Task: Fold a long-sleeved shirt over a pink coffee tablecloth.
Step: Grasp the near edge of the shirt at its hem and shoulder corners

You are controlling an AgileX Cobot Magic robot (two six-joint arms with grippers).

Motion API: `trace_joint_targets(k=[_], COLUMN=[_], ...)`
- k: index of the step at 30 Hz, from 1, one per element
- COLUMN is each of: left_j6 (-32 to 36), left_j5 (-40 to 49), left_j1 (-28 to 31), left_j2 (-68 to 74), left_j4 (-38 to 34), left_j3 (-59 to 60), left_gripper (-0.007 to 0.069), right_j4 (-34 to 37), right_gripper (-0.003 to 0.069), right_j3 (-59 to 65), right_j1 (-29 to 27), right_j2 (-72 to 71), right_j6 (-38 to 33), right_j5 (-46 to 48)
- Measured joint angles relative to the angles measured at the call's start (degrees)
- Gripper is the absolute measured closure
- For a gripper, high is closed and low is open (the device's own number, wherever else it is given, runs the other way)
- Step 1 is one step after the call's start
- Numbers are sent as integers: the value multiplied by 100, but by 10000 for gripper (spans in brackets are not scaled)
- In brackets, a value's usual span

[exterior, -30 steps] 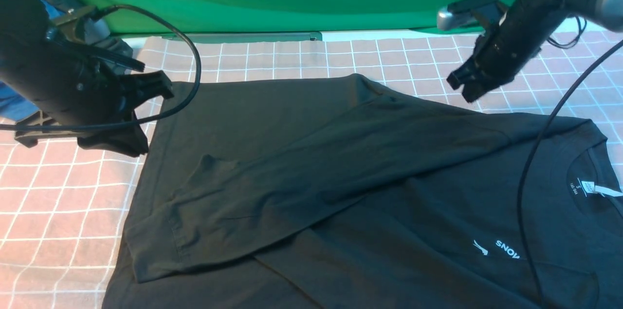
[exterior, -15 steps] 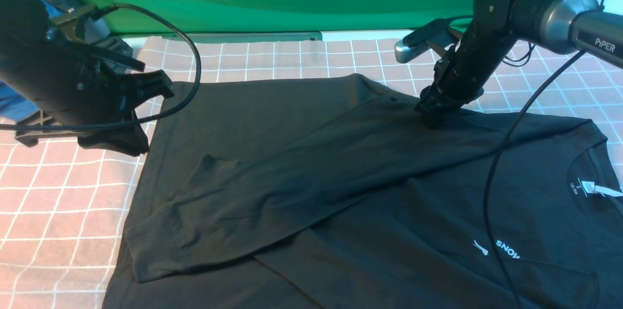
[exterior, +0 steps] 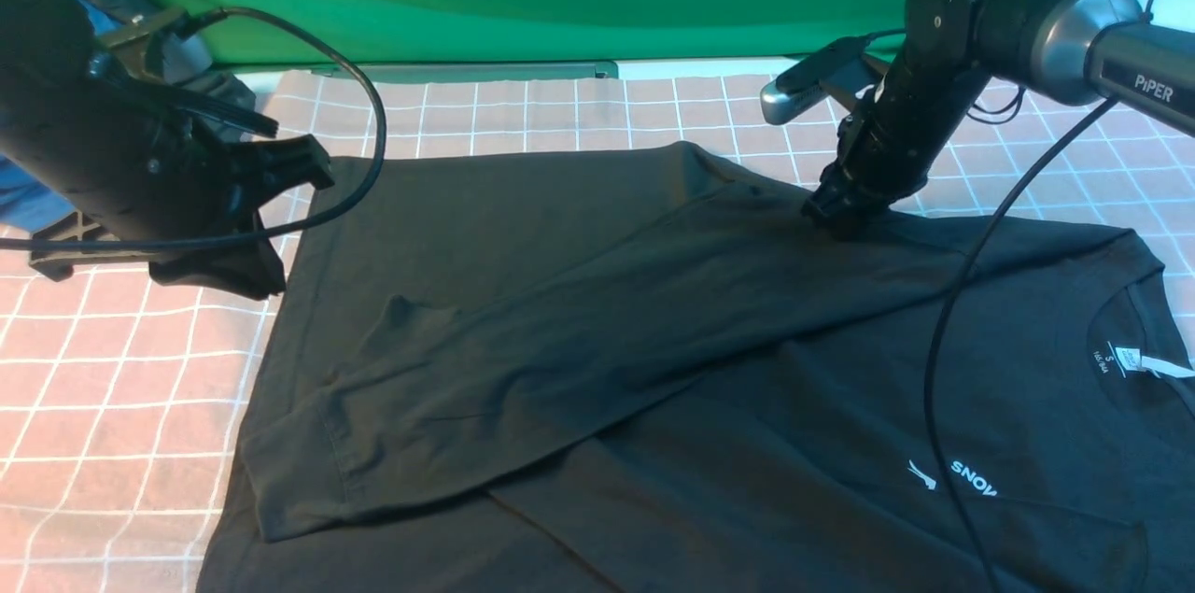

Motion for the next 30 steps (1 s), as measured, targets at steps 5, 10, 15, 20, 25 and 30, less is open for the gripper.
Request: trace_joint_targets(k=[5, 10, 15, 20, 25, 30], left_j6=[30, 43, 49, 54, 60, 64], left_j5=[4, 6, 11, 0, 0, 0], left_j1=[0, 0, 0, 0, 0, 0], left_j2=[0, 0, 0, 0, 0, 0], left_j4=[0, 0, 0, 0, 0, 0], left_j3=[0, 0, 0, 0, 0, 0], left_gripper=[611, 611, 611, 611, 611, 611], right_j4=[-6, -17, -39, -57, -57, -57], right_gripper=[613, 615, 616, 617, 617, 618], right_j3=[-14, -175, -409, -455, -455, -455], right_j1=[0, -62, -179, -288, -398, -505], right_j2=[0, -39, -147, -182, -177, -177], right_j6=[0, 49, 102, 154, 195, 257], right_j5=[0, 107, 116, -48, -411, -694])
